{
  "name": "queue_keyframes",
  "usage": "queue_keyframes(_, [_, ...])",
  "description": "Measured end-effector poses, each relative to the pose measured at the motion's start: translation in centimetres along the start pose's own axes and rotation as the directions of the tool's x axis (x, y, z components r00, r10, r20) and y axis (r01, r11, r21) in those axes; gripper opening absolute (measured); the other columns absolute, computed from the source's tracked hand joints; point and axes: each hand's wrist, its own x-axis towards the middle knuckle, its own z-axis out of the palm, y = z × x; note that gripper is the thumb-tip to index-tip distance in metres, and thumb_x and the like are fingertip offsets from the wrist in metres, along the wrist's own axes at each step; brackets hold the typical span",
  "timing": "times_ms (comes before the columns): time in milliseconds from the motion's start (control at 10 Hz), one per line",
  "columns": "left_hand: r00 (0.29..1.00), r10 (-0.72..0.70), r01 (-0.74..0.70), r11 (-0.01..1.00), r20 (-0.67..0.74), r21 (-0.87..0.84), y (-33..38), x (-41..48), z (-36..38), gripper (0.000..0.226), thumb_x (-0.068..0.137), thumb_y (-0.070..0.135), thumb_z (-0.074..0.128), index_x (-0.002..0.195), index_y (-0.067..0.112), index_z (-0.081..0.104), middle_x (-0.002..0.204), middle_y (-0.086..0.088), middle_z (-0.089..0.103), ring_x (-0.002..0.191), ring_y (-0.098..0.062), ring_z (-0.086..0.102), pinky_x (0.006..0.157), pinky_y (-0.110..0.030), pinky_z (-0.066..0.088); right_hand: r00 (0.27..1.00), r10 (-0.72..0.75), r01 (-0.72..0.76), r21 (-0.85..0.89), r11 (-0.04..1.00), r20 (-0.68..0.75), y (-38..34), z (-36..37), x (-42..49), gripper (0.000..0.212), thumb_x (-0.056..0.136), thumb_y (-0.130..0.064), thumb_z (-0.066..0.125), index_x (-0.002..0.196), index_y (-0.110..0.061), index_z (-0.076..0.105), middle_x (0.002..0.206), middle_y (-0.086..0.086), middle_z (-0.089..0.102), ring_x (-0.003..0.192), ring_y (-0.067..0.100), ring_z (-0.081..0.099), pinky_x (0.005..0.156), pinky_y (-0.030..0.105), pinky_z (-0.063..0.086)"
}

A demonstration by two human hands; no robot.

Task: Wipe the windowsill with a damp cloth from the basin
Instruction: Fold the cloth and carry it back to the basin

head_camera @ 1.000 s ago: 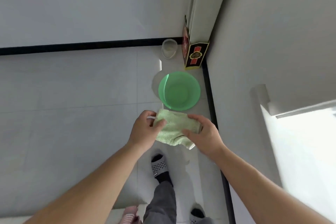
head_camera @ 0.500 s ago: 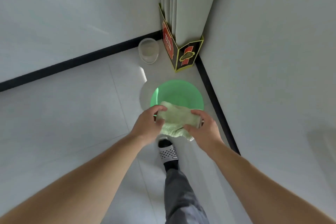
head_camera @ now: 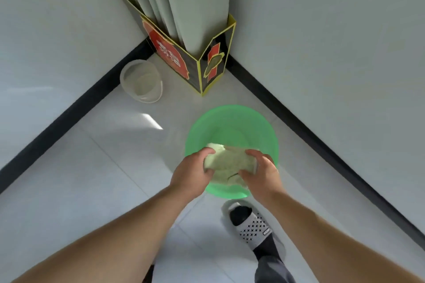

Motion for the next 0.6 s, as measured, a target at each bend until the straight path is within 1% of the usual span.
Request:
queue_keyframes(100, [0.995, 0.090, -0.093, 0.991, 0.034, 0.094, -2.6, 4.9, 1.1, 0.047, 0.082, 0.013, 0.070, 0.126, 0.028, 0.059, 0.106, -0.005, 0.069, 0.092, -0.030, 0.063, 0.076, -0.032, 0.049, 0.996, 0.044, -0.044, 0.008, 0.999, -0.080, 2.3, 4.0, 2.9, 0.054, 0.085, -0.014, 0.068, 0.133, -0.031, 0.052, 0.130, 0.001, 0.048, 0.095, 0.021, 0.055, 0.081, 0.023, 0.043])
queue_keyframes(200, [0.984, 0.163, -0.172, 0.972, 0.064, 0.162, -4.7, 8.3, 2.6, 0.045, 0.082, 0.017, 0.071, 0.125, 0.024, 0.059, 0.109, -0.007, 0.069, 0.097, -0.031, 0.064, 0.080, -0.034, 0.049, 0.983, 0.088, -0.075, 0.088, 0.993, -0.159, 4.6, 7.4, 4.7, 0.054, 0.085, -0.013, 0.067, 0.135, -0.027, 0.052, 0.133, 0.005, 0.046, 0.114, 0.025, 0.052, 0.085, 0.018, 0.035])
queue_keyframes(300, [0.978, 0.170, -0.190, 0.965, 0.119, 0.183, -6.2, 10.7, 4.1, 0.049, 0.086, 0.021, 0.071, 0.132, 0.025, 0.054, 0.113, -0.009, 0.066, 0.102, -0.030, 0.062, 0.083, -0.032, 0.048, 0.967, 0.119, -0.085, 0.152, 0.985, -0.226, 6.2, 9.7, 6.3, 0.053, 0.085, -0.010, 0.066, 0.134, -0.024, 0.054, 0.132, 0.008, 0.045, 0.115, 0.025, 0.049, 0.081, 0.010, 0.028])
queue_keyframes(400, [0.970, 0.173, -0.204, 0.962, 0.169, 0.182, -7.1, 12.5, 4.9, 0.060, 0.088, 0.020, 0.069, 0.143, 0.024, 0.045, 0.128, -0.010, 0.060, 0.110, -0.030, 0.061, 0.086, -0.028, 0.047, 0.956, 0.135, -0.094, 0.166, 0.982, -0.260, 7.0, 11.1, 7.5, 0.052, 0.086, -0.012, 0.067, 0.136, -0.022, 0.054, 0.136, 0.009, 0.044, 0.117, 0.025, 0.051, 0.086, 0.011, 0.030])
queue_keyframes(500, [0.958, 0.194, -0.238, 0.947, 0.210, 0.214, -7.6, 12.8, 5.5, 0.066, 0.089, 0.020, 0.069, 0.148, 0.022, 0.039, 0.144, -0.010, 0.048, 0.124, -0.029, 0.054, 0.099, -0.029, 0.045, 0.954, 0.168, -0.128, 0.173, 0.977, -0.247, 7.8, 11.9, 7.7, 0.049, 0.088, -0.016, 0.067, 0.135, -0.023, 0.055, 0.142, 0.005, 0.043, 0.123, 0.023, 0.051, 0.093, 0.016, 0.034])
queue_keyframes(600, [0.949, 0.186, -0.247, 0.940, 0.254, 0.237, -7.6, 11.4, 5.5, 0.063, 0.088, 0.026, 0.070, 0.144, 0.020, 0.042, 0.142, -0.009, 0.050, 0.126, -0.027, 0.052, 0.101, -0.030, 0.043, 0.950, 0.169, -0.136, 0.138, 0.981, -0.262, 8.9, 12.0, 5.9, 0.042, 0.087, -0.020, 0.067, 0.128, -0.022, 0.060, 0.137, 0.006, 0.052, 0.119, 0.025, 0.057, 0.097, 0.025, 0.044])
